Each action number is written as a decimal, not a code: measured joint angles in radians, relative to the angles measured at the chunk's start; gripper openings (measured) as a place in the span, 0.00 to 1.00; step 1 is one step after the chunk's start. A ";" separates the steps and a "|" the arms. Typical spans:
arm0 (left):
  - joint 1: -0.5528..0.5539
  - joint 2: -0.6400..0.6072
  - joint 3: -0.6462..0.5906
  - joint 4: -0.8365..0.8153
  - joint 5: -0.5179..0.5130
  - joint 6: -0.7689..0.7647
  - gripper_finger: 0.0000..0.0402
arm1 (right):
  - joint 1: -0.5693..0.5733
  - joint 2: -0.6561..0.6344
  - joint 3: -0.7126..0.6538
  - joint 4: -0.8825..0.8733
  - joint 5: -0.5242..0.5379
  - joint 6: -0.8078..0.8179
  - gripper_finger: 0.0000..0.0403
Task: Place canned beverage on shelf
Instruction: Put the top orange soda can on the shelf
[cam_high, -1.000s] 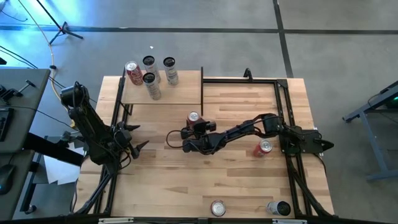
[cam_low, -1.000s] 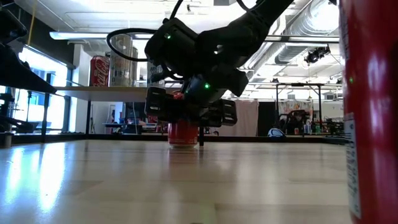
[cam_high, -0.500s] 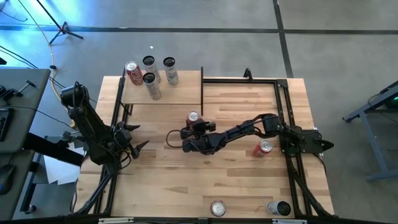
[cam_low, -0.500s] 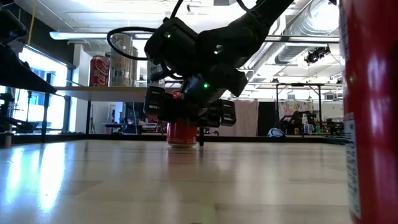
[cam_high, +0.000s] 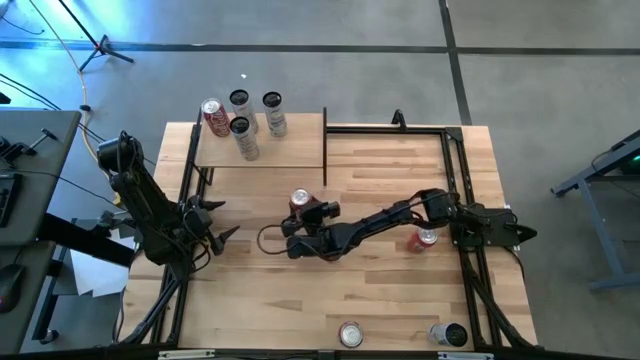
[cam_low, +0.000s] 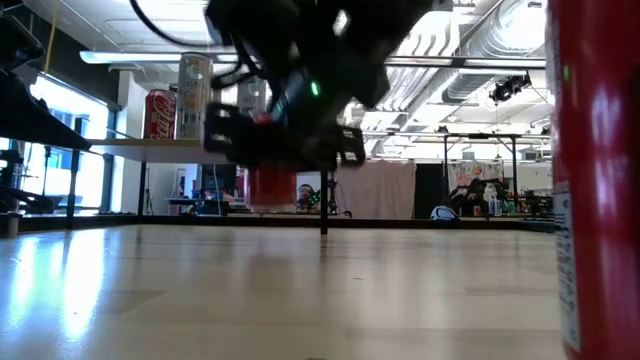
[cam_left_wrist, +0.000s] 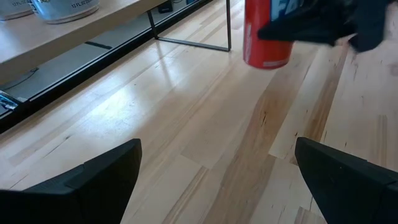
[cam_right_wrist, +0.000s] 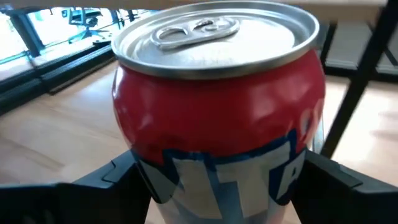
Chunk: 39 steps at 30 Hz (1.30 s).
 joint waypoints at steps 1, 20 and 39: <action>0.000 0.000 0.000 0.000 0.000 0.000 1.00 | 0.002 0.000 0.032 -0.044 0.000 0.000 0.71; 0.000 0.000 0.000 0.000 0.000 0.000 1.00 | -0.015 -0.002 0.428 -0.537 0.095 0.024 0.71; 0.000 0.000 0.000 0.000 0.000 0.000 1.00 | -0.217 -0.003 0.550 -0.472 -0.195 -0.240 0.71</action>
